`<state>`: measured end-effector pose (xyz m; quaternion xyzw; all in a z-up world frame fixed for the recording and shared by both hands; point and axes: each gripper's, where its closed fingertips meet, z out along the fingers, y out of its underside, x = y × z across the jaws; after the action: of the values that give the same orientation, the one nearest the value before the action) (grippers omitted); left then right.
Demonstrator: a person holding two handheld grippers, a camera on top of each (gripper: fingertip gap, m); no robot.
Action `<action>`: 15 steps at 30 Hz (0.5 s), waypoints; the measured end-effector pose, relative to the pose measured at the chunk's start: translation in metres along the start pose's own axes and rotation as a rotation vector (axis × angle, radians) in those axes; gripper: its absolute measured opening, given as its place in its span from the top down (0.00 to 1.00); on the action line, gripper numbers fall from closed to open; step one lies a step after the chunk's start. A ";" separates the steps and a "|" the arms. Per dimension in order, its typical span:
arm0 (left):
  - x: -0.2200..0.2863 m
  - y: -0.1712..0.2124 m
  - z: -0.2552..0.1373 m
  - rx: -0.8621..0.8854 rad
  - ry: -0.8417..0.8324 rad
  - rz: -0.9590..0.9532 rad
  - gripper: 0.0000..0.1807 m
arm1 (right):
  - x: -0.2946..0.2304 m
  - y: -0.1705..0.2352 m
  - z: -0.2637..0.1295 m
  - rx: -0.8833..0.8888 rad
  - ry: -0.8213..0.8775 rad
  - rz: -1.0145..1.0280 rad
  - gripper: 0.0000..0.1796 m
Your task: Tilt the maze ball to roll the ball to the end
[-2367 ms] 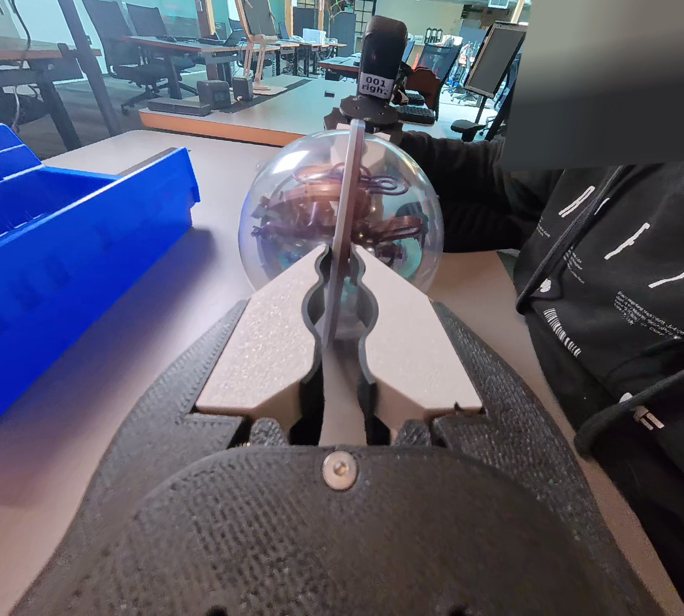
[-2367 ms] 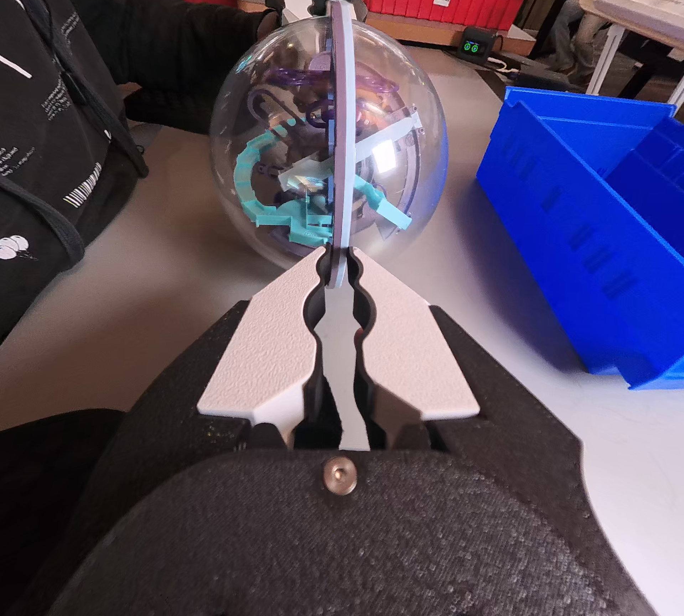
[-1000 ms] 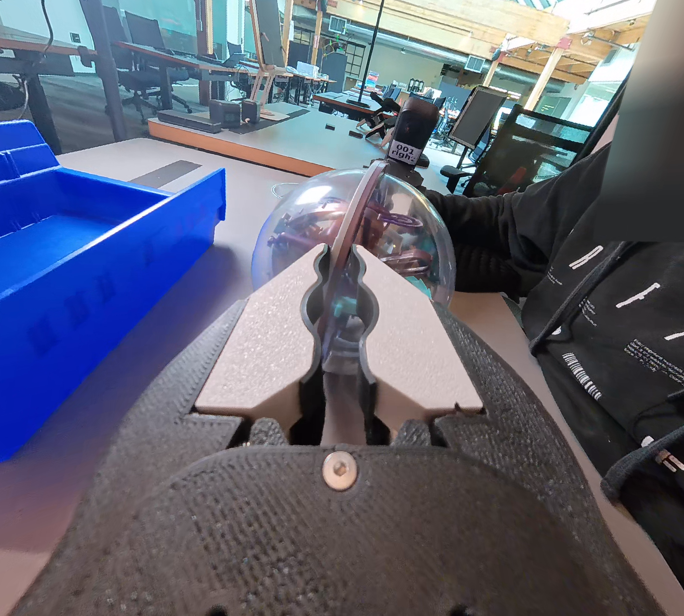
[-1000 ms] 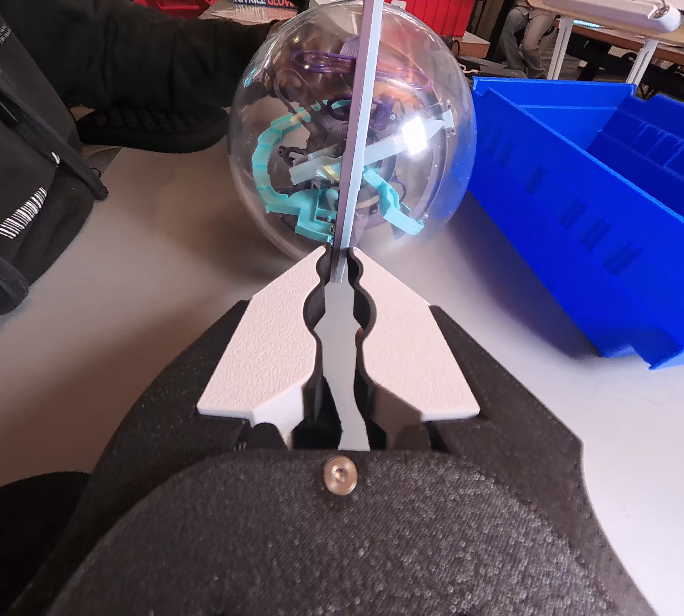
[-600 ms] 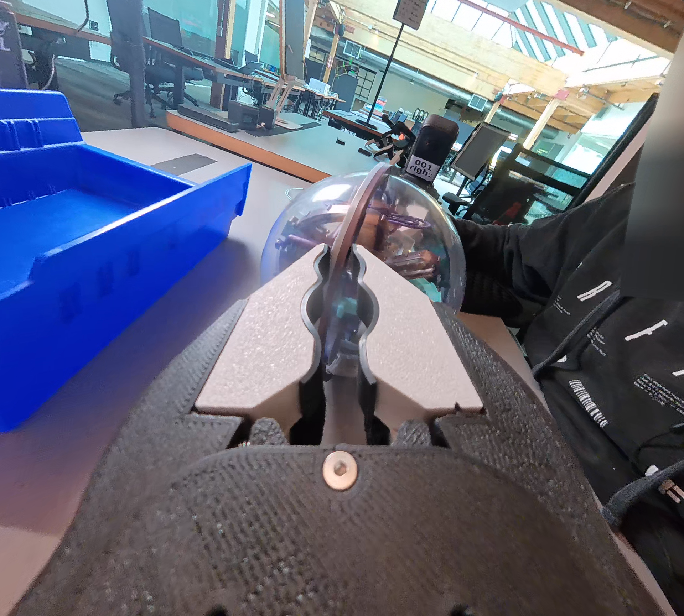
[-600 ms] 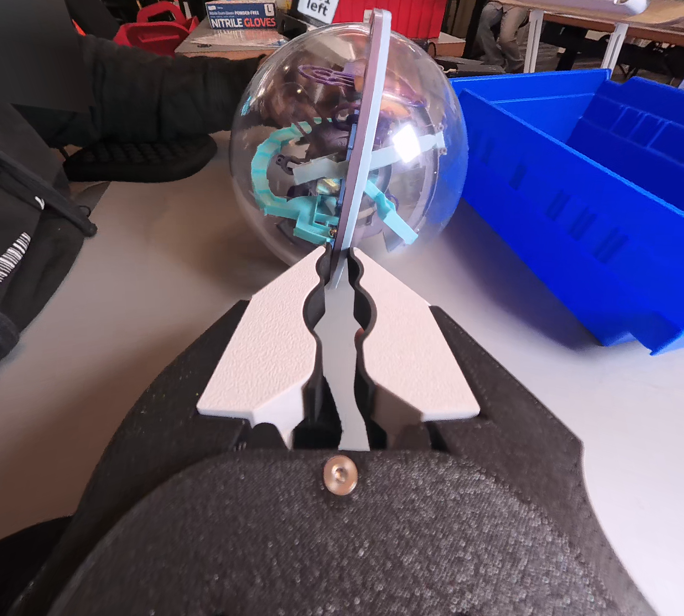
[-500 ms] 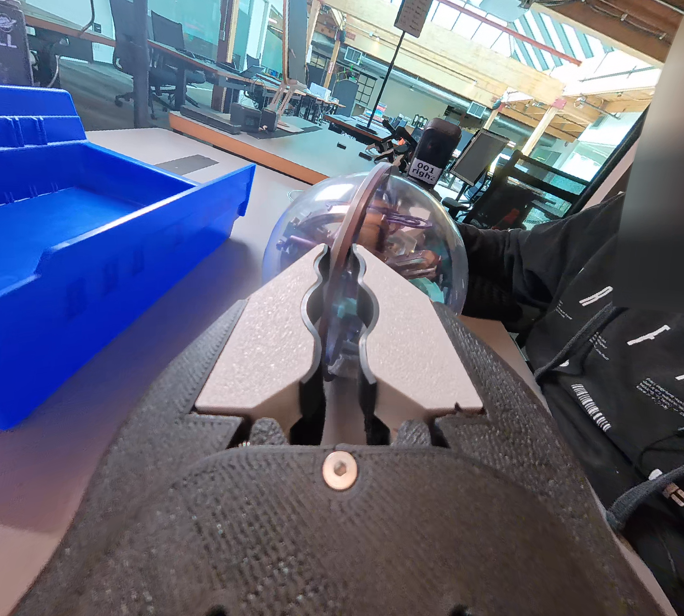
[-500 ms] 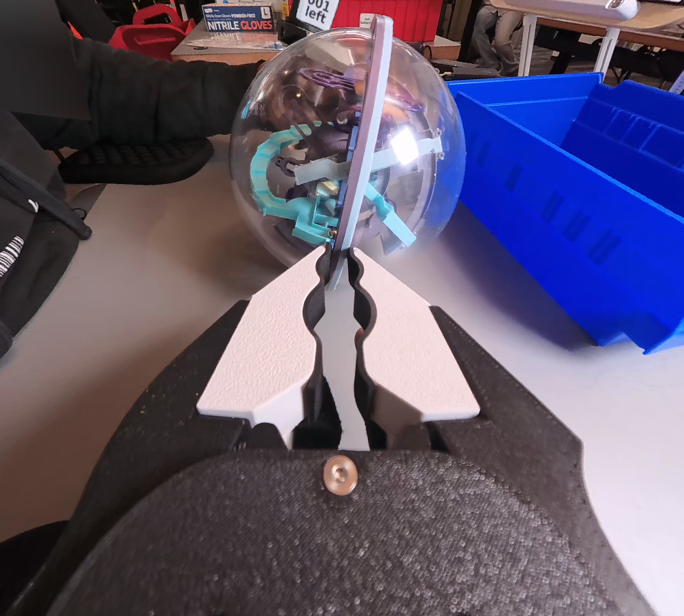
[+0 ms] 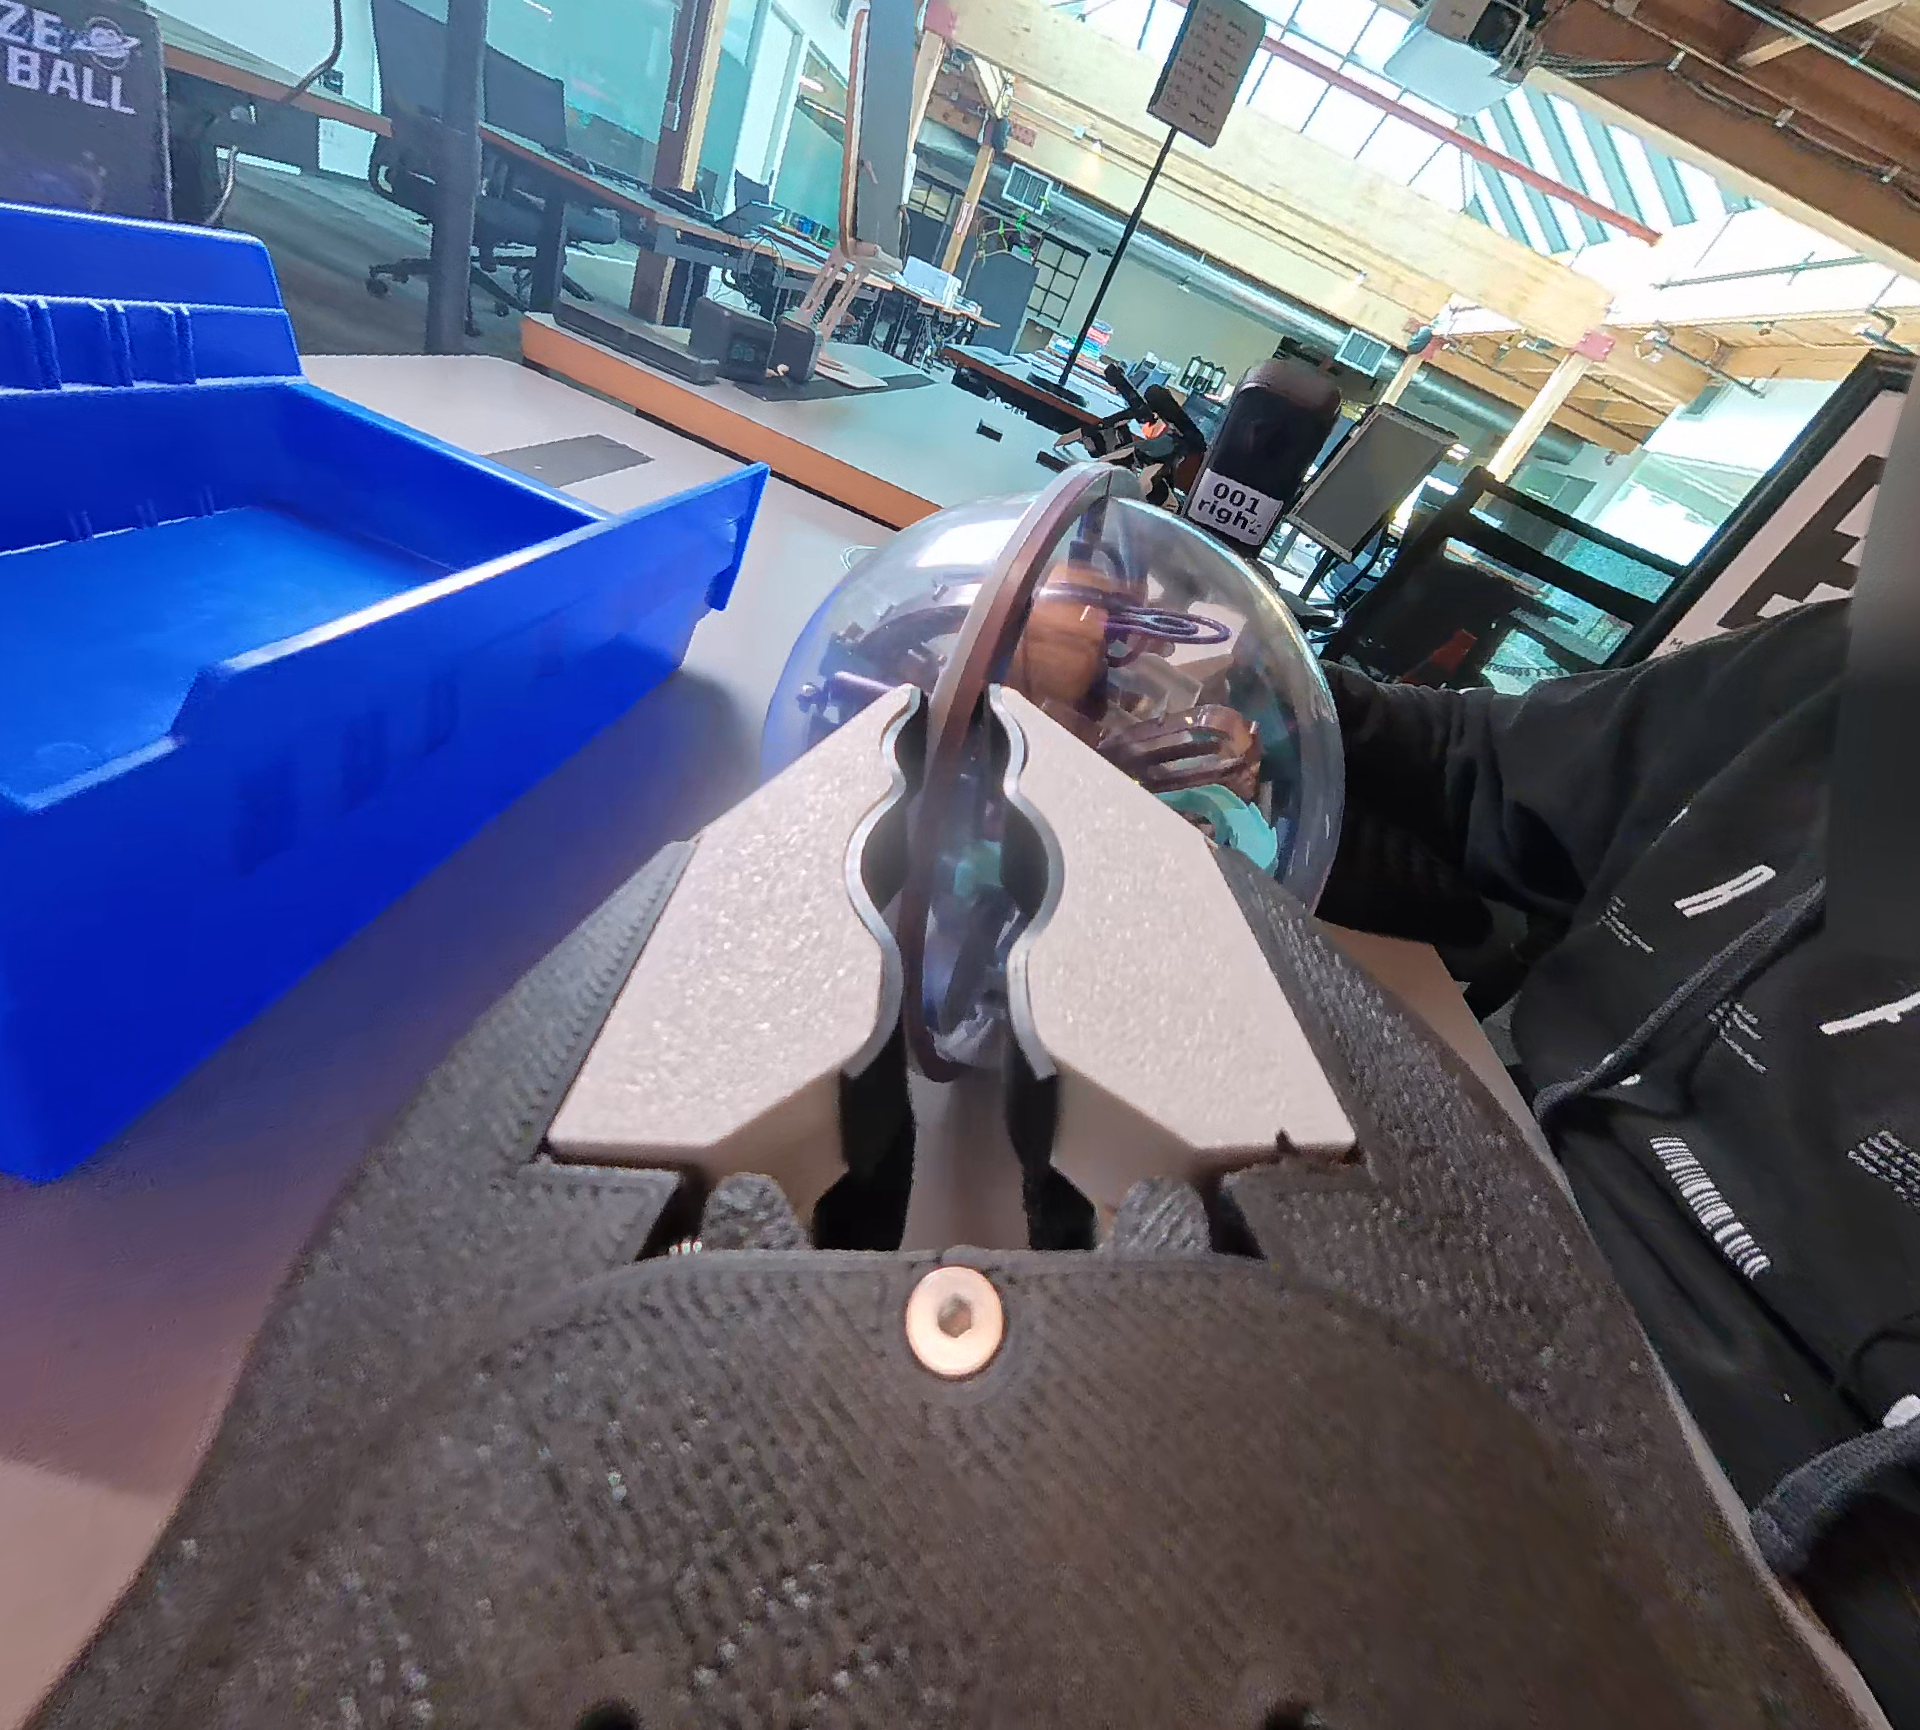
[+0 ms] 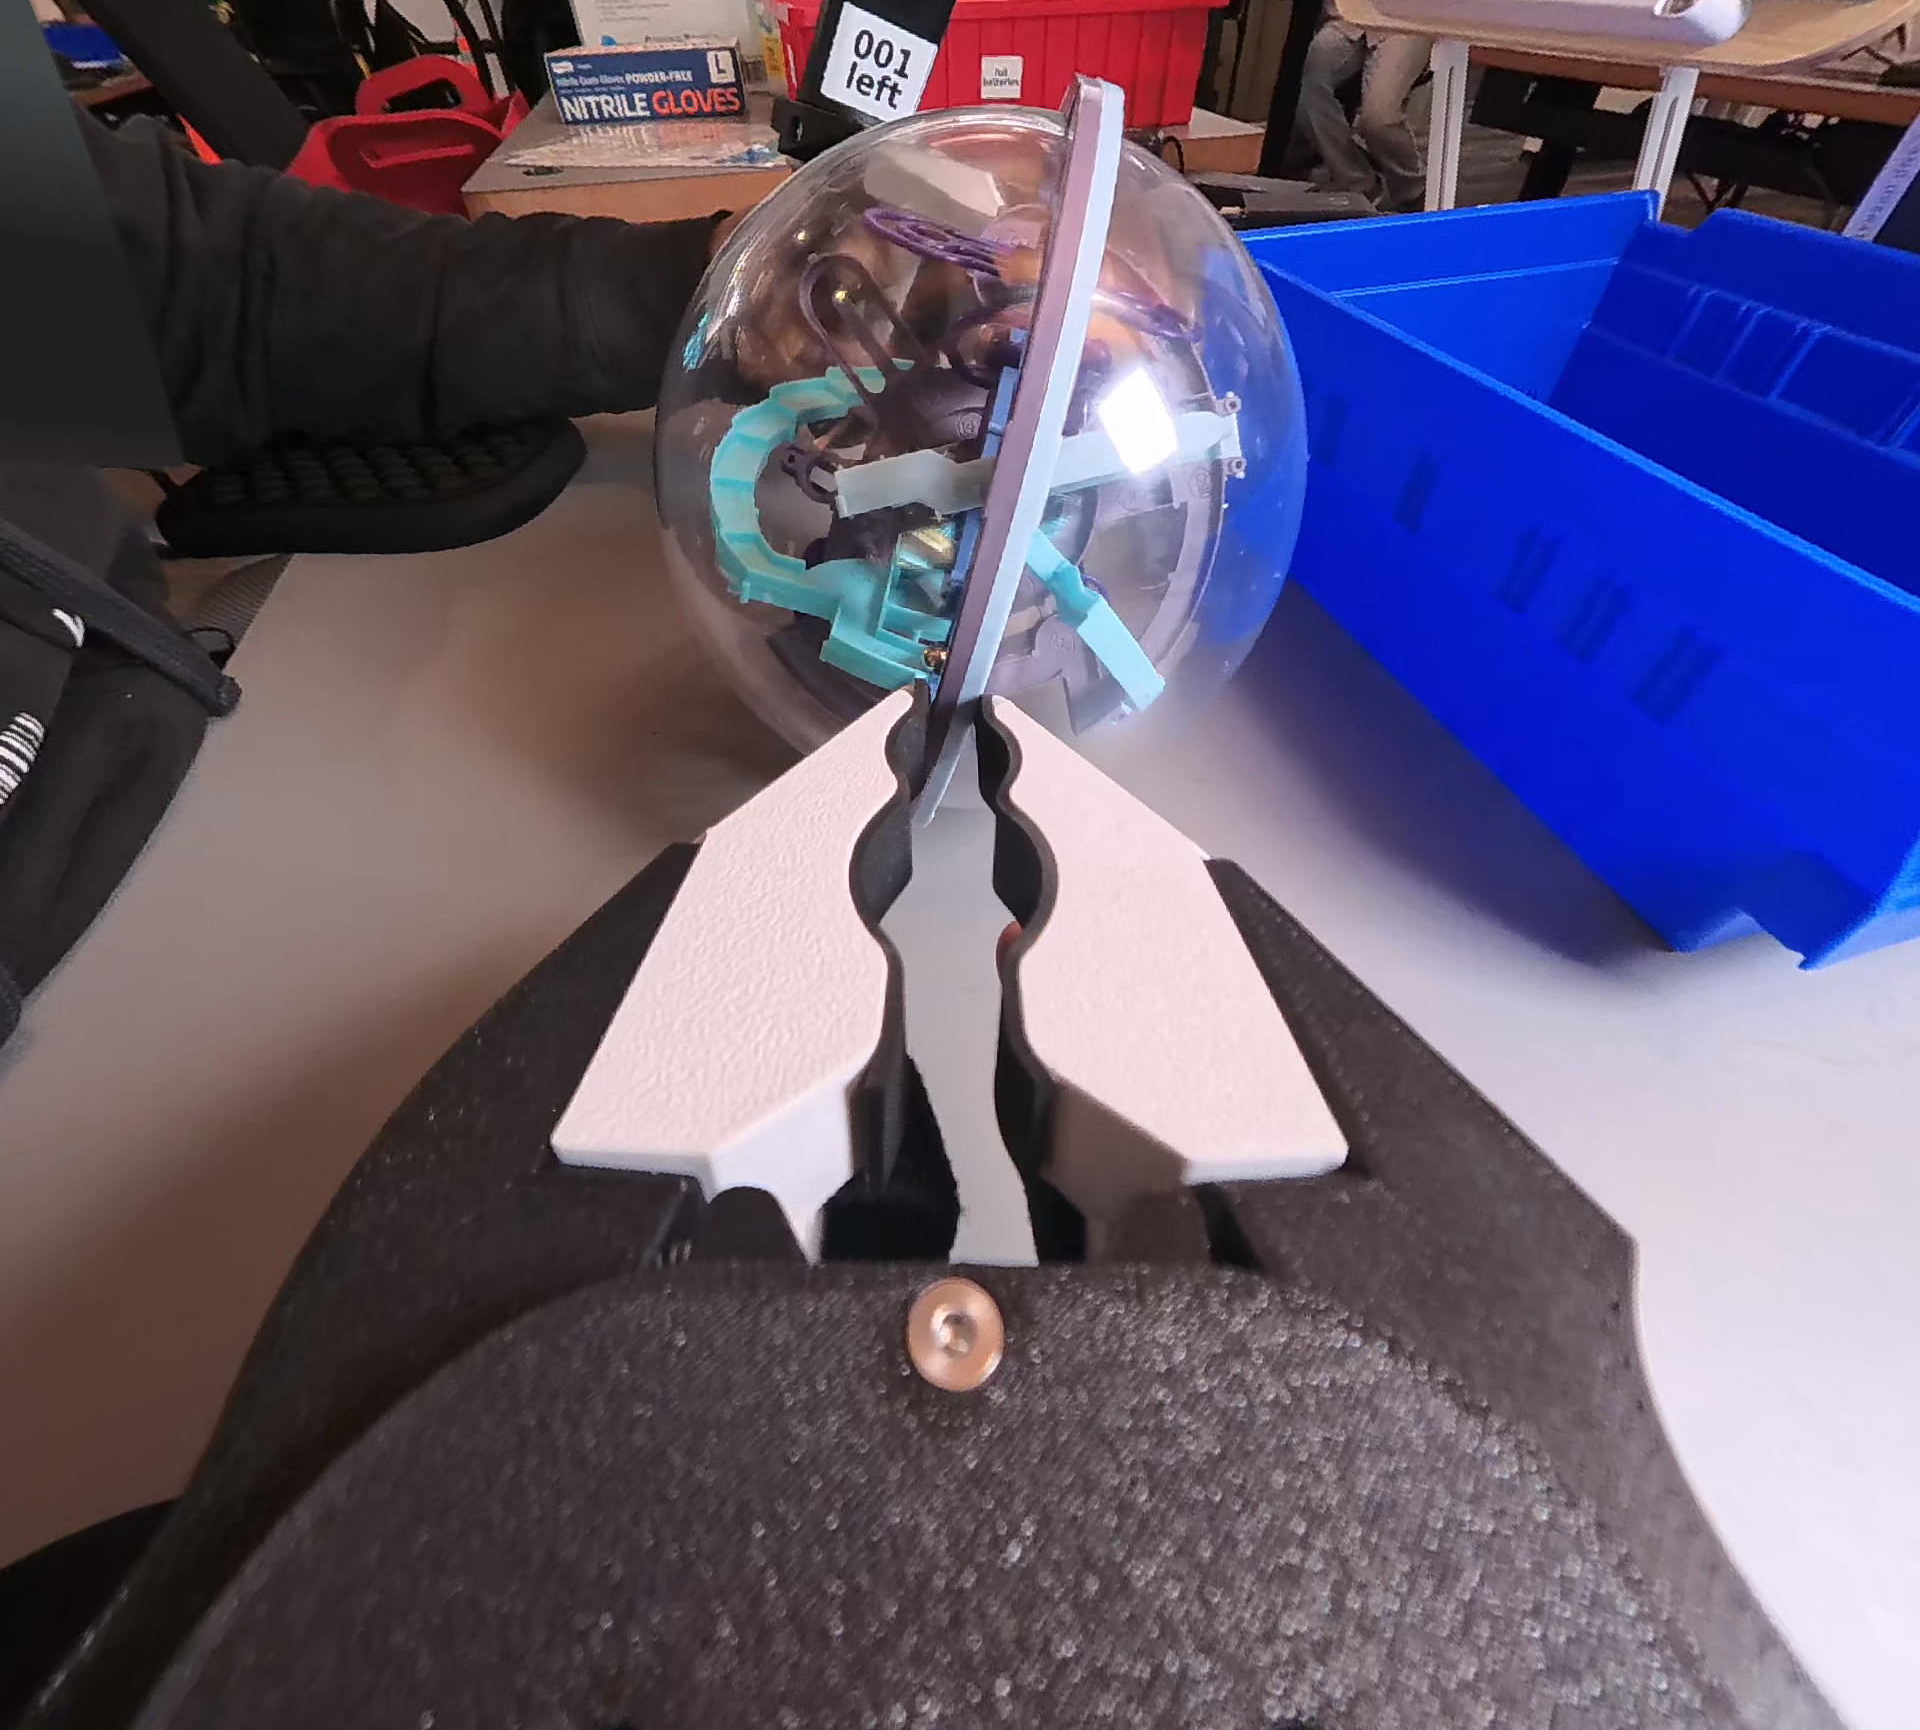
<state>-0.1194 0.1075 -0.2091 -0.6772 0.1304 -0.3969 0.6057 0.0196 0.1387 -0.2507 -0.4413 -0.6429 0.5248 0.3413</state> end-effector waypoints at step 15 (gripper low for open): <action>-0.002 0.004 -0.005 0.026 -0.007 -0.019 0.95 | -0.019 -0.006 0.003 0.030 -0.042 -0.061 0.97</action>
<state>-0.1230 0.1049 -0.2139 -0.6718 0.1169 -0.4019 0.6111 0.0230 0.1199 -0.2453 -0.4050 -0.6552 0.5330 0.3503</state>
